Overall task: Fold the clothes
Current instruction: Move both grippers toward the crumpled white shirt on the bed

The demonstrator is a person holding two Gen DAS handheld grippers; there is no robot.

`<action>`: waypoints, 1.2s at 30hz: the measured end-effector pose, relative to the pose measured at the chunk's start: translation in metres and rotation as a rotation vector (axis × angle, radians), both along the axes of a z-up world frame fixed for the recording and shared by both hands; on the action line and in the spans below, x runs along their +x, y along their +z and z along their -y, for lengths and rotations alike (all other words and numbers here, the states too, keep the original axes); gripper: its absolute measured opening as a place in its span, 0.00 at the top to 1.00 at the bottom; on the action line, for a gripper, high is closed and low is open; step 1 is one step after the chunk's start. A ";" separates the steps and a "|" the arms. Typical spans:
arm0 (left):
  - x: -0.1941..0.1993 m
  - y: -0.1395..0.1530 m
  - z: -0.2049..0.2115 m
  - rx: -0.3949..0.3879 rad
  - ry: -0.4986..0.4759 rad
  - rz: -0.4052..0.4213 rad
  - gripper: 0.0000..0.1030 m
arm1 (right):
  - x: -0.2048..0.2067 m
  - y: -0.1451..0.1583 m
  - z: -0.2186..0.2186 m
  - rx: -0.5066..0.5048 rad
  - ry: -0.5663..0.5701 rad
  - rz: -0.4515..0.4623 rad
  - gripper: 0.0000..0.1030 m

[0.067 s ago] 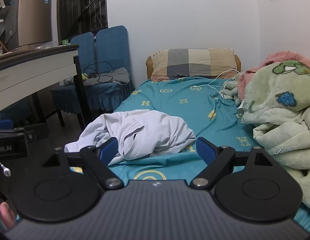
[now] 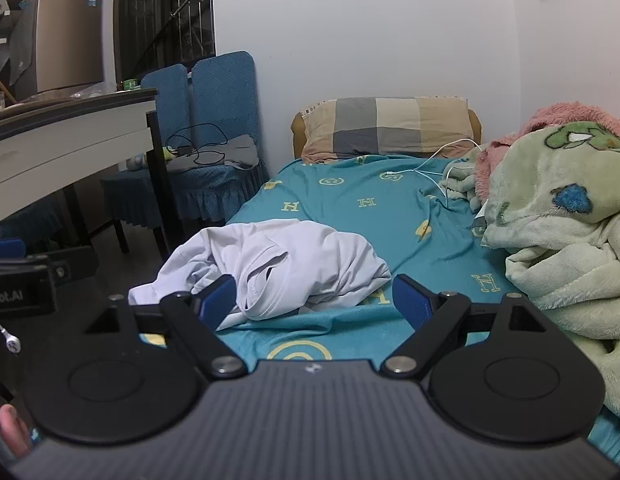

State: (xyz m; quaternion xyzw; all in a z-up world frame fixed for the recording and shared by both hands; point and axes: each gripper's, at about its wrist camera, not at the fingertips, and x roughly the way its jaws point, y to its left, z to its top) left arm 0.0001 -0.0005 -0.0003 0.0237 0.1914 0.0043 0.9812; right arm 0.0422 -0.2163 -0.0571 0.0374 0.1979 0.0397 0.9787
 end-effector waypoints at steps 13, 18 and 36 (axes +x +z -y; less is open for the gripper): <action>0.005 -0.004 0.004 0.021 0.016 -0.014 0.00 | 0.000 0.004 0.000 0.003 0.001 0.002 0.16; 0.006 -0.004 0.002 0.011 0.013 -0.026 0.00 | -0.001 0.003 0.002 0.016 -0.001 0.011 0.16; 0.008 -0.008 0.001 -0.006 -0.012 -0.036 0.00 | -0.002 0.003 0.003 0.022 0.000 0.008 0.16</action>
